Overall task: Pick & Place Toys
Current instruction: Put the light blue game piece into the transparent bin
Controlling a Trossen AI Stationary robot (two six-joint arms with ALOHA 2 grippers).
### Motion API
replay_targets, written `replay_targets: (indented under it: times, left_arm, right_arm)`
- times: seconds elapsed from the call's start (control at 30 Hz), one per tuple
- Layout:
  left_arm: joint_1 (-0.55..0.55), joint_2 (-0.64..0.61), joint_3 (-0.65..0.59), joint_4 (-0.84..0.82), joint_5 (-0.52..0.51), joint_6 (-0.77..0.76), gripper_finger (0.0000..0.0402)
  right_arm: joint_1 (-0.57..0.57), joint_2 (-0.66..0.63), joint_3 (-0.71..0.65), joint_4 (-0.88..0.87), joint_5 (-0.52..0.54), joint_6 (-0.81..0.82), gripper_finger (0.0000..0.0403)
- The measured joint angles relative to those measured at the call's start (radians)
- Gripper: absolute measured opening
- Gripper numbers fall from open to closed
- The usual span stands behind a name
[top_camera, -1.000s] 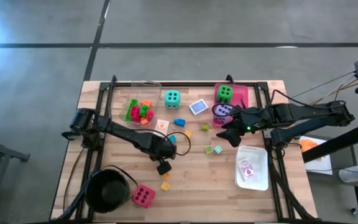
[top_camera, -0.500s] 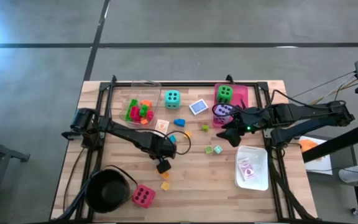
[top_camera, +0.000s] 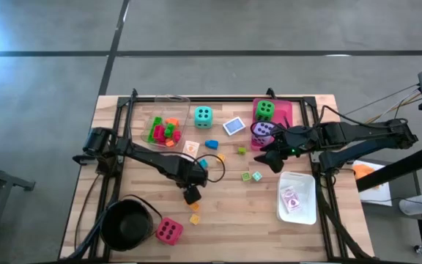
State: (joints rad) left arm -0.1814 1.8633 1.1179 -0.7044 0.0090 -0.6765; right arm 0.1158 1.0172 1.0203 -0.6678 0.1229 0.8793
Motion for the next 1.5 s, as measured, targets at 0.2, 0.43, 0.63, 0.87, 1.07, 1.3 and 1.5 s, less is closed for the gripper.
replay_targets:
  times: [0.2,0.43,0.63,0.87,1.07,1.3,1.5]
  left_arm:
    - [0.001,0.000,0.000,0.001,0.012,0.014,0.0196]
    - [0.003,-0.002,0.003,0.001,0.014,0.008,0.0135]
    - [0.012,-0.002,0.032,-0.044,0.022,0.008,0.0135]
    - [0.041,-0.032,0.106,-0.146,0.004,0.019,0.0135]
    - [0.113,-0.161,0.122,-0.154,-0.086,0.024,0.0135]
    - [0.323,-0.330,0.119,-0.161,-0.178,0.038,0.0135]
    - [0.570,-0.362,0.074,-0.177,-0.188,-0.008,0.0135]
  right_arm:
    - [0.000,0.000,0.000,0.000,0.000,-0.005,0.0299]
    - [0.000,0.000,0.000,0.000,0.000,-0.008,0.0299]
    - [0.000,0.000,0.000,0.000,0.000,-0.015,0.0299]
    - [0.000,0.000,0.000,0.000,0.001,-0.021,0.0299]
    - [0.000,0.000,0.000,0.001,0.001,-0.023,0.0299]
    - [-0.001,0.000,0.000,0.009,0.016,-0.026,0.0299]
    - [-0.001,-0.001,0.000,0.032,0.055,-0.017,0.0299]
